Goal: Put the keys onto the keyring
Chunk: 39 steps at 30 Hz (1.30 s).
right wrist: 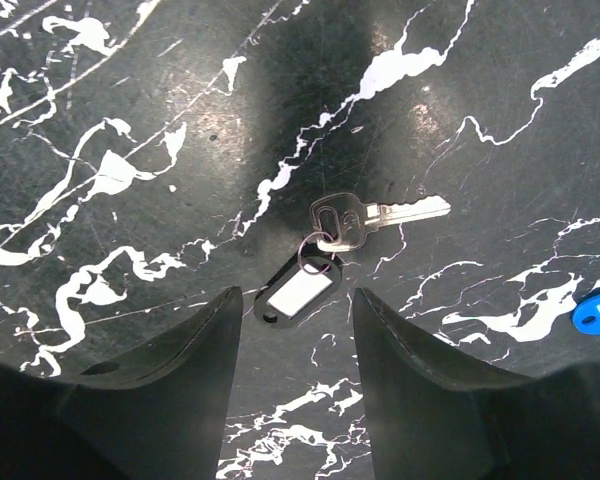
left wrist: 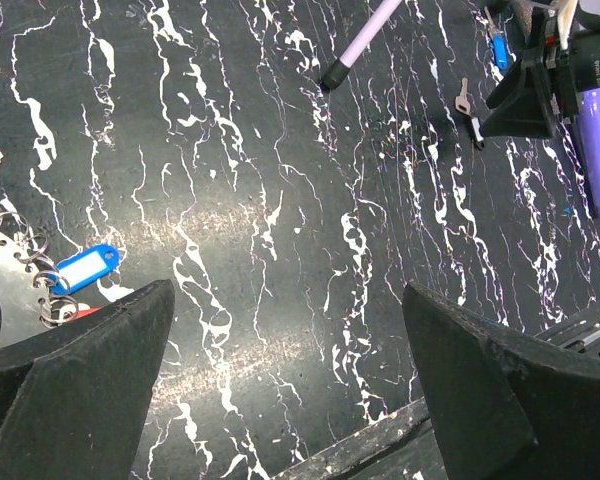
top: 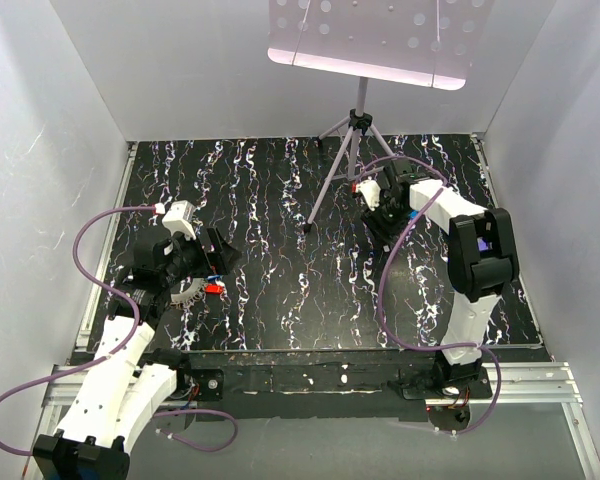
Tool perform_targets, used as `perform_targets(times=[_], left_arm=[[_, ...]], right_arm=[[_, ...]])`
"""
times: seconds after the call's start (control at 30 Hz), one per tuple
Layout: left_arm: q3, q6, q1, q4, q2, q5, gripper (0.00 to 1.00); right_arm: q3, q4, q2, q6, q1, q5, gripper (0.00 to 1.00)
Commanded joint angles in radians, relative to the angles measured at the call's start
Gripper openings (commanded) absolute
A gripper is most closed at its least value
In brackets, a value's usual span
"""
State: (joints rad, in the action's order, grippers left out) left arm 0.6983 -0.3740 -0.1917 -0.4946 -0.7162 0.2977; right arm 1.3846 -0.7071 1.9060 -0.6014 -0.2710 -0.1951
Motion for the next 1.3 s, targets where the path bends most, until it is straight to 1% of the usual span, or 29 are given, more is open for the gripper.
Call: perform_targets(times=[0.0, 0.13, 0.6, 0.63, 0.87, 1.0, 1.03, 1.2, 1.27], left_arm=[[-0.005, 0.02, 0.003, 0.001, 0.004, -0.005, 0.98], [-0.008, 0.021, 0.005, 0.001, 0.003, -0.003, 0.98], [0.0, 0.026, 0.005, -0.01, 0.006, -0.005, 0.98], [0.0, 0.027, 0.005, -0.01, 0.006, -0.005, 0.98], [0.0, 0.026, 0.005, -0.012, 0.009, -0.002, 0.98], [0.001, 0.026, 0.005, -0.013, 0.011, -0.003, 0.98], [0.0, 0.024, 0.003, -0.013, 0.012, -0.003, 0.98], [0.004, 0.024, 0.003, -0.013, 0.014, 0.0, 0.98], [0.004, 0.026, 0.005, -0.015, 0.015, 0.006, 0.98]], right_arm=[[0.05, 0.011, 0.025, -0.015, -0.008, 0.042, 0.54], [0.054, 0.02, 0.039, -0.021, -0.013, 0.042, 0.5], [0.087, 0.018, 0.076, -0.024, -0.022, 0.039, 0.44], [0.088, 0.015, 0.079, -0.024, -0.022, 0.039, 0.42], [0.094, 0.015, 0.091, -0.026, -0.022, 0.046, 0.41], [0.102, 0.014, 0.097, -0.023, -0.022, 0.042, 0.33], [0.103, 0.014, 0.099, -0.024, -0.023, 0.042, 0.27], [0.1, 0.011, 0.087, -0.026, -0.023, 0.036, 0.09], [0.091, 0.015, 0.07, -0.026, -0.022, 0.029, 0.06]])
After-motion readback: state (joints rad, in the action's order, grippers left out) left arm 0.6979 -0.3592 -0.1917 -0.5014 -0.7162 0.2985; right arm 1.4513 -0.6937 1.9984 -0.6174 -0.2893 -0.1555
